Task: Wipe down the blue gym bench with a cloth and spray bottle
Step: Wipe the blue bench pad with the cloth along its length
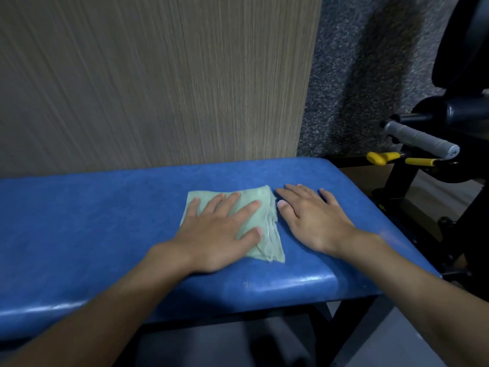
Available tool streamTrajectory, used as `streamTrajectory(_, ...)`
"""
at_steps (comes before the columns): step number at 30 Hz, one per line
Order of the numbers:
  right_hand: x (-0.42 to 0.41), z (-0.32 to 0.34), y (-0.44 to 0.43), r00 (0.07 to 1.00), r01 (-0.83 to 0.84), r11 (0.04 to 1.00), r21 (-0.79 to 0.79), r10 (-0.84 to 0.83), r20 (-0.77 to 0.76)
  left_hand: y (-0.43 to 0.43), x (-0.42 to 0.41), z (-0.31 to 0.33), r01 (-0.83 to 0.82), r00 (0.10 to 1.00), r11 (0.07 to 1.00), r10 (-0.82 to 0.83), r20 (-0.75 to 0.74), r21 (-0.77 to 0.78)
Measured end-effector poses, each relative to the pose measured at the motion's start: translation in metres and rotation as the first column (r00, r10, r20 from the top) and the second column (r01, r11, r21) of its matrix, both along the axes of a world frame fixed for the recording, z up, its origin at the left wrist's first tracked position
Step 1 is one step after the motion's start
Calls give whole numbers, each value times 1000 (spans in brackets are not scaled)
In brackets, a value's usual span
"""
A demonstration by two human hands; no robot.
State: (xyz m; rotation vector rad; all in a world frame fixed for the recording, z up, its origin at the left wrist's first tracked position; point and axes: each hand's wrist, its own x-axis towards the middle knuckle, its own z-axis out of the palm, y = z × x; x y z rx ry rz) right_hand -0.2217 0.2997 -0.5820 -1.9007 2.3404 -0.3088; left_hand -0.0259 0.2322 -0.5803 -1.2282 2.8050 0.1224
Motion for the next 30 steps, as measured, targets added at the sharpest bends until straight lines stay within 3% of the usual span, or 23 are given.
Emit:
streamTrajectory(9, 0, -2, 0, 999, -7, 1000, 11, 8, -50, -122, -54, 2, -79, 997, 997, 79, -12, 11)
streamTrajectory(14, 0, -2, 0, 999, 0, 1000, 2, 0, -39, -143, -64, 6, -103, 994, 994, 104, -27, 44)
streamTrajectory(20, 0, -2, 0, 1000, 11, 1000, -4, -11, -20, -107, -46, 1, -74, 997, 997, 74, -2, 33)
streamTrajectory(30, 2, 2, 2, 1000, 16, 1000, 1, -16, -23, 34, 27, -4, 14, 1000, 999, -13, 22, -44)
